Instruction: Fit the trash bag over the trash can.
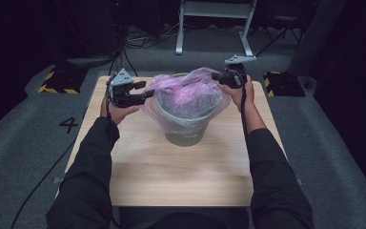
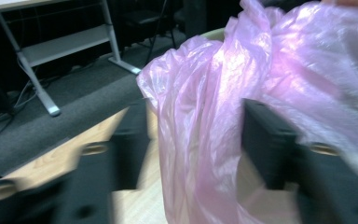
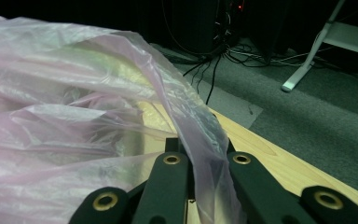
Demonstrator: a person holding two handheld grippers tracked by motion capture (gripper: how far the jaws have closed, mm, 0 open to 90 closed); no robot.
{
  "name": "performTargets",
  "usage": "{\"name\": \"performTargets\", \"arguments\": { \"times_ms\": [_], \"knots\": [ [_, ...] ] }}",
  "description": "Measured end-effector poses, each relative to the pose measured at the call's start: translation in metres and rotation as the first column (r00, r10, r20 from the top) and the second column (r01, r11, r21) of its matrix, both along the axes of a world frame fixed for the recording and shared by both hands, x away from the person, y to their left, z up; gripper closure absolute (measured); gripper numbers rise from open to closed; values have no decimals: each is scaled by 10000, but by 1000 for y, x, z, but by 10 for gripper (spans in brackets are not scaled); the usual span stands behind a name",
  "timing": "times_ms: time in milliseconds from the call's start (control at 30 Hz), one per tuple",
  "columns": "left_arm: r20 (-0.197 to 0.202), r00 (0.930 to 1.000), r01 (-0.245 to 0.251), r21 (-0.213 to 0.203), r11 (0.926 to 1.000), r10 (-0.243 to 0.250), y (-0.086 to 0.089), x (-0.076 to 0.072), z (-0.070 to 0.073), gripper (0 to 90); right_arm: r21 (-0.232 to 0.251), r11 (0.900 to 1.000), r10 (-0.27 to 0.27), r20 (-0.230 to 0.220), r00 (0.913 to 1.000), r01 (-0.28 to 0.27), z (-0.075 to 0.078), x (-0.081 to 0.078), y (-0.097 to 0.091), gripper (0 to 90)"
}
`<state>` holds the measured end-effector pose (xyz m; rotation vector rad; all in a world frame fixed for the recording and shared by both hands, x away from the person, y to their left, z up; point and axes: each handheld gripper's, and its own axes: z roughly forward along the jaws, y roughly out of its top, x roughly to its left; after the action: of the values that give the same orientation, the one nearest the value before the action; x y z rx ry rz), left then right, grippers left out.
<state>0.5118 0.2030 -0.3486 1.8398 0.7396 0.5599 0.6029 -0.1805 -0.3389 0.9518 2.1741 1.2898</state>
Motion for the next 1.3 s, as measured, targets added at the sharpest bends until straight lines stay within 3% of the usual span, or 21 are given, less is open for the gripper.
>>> {"name": "performTargets", "arguments": {
  "times_ms": [33,133,167,300,400,533,700,767,1000,1033,1133,1200,1267,1300],
  "knots": [
    [-39,9998,217,-117,9997,-217,0,4,-1,631,-5,10000,10,35,10000,-10,0,0,0,898],
    [246,9995,176,-55,9998,-175,-1,11,-3,871,-85,9999,97,22,10000,-97,-1,1,1,897],
    [189,9998,21,-18,10000,-21,-2,14,-3,898,-115,9999,77,29,10000,-77,-2,2,1,897],
    [-655,9978,-115,144,9998,124,-4,31,-11,900,-105,9999,-90,-115,9999,88,-4,5,-2,897],
    [-1350,9899,-415,178,9990,435,-7,44,-20,900,-284,9991,-318,-607,9976,301,-10,10,-2,899],
    [-2017,9789,-289,231,9993,330,-17,54,-30,900,-214,9994,-298,-1126,9932,275,-17,13,-3,900],
    [-2261,9722,-544,346,9979,608,-29,64,-35,900,-454,9984,-384,-1330,9904,327,-21,17,-1,900],
    [-2332,9699,-581,581,9966,701,-33,68,-38,900,-334,9989,-376,-1517,9877,329,-24,19,-1,900],
    [-2904,9539,-441,1167,9922,765,-41,72,-49,900,-454,9989,-229,-2554,9666,116,-42,23,-2,895],
    [-2933,9533,-394,1158,9925,721,-40,71,-51,900,-431,9990,-224,-2549,9667,118,-43,23,-4,886],
    [-2507,9650,-478,1192,9917,767,-34,64,-49,899,-337,9994,-143,-2286,9734,68,-44,18,-12,837],
    [-2277,9697,-652,1071,9921,883,-27,58,-46,804,-210,9998,-50,-1859,9826,12,-41,12,-19,755],
    [-2045,9731,-862,1057,9906,1065,-19,51,-42,739,-111,9999,-106,-1739,9847,88,-40,8,-25,693],
    [-1931,9747,-964,924,9910,1129,-14,48,-41,662,-81,10000,2,-1642,9864,-16,-39,6,-27,639]
  ]
}}
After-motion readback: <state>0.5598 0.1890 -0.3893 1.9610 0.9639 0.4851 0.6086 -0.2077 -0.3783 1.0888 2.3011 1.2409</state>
